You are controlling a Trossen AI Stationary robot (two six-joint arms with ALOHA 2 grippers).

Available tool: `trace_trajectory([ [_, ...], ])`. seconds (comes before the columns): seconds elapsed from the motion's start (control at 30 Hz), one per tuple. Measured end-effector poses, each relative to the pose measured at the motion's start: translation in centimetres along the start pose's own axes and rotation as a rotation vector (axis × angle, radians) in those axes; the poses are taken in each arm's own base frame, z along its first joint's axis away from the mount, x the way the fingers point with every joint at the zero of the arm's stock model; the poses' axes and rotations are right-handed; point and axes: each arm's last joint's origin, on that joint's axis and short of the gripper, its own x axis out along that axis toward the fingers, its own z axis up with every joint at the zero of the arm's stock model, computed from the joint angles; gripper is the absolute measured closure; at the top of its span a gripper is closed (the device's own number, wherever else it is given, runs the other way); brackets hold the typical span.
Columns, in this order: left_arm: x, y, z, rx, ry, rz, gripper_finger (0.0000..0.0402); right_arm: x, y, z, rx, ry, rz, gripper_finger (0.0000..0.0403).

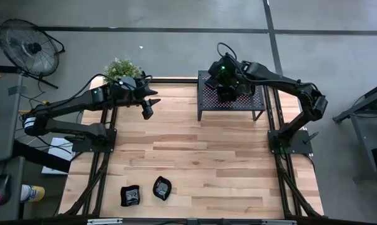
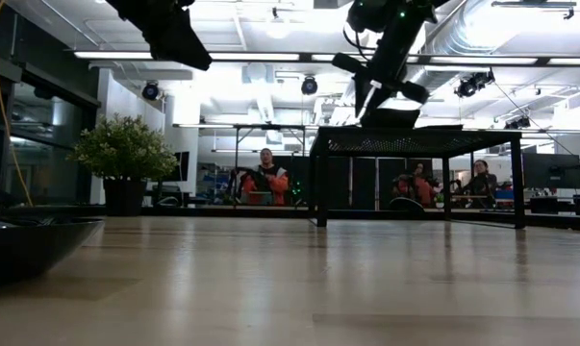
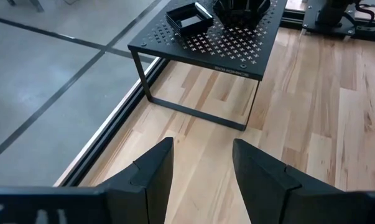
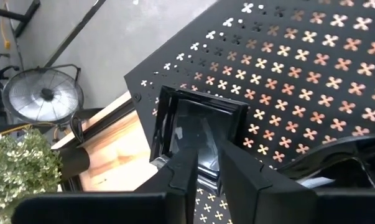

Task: Pick & Place Mini shaped plates
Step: Stack the black leaf-shaped plate on top of the black leaf-shaped plates on the shelf

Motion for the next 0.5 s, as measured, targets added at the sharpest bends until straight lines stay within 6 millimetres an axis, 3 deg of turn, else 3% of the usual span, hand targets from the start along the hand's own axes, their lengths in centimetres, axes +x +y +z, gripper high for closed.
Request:
trace_trajectory([
  [0.2, 0.0, 0.0, -0.3, 0.004, 0.028, 0.0, 0.024, -0.6, 0.3, 0.1, -0.076, -0.005, 0.046, 0.0334],
  [0.5, -0.1, 0.0, -0.6, -0.02, 0.058, -0.002, 0.024, -3.9, 0.8, 0.8, -0.282, -0.055, 0.184, 0.034],
])
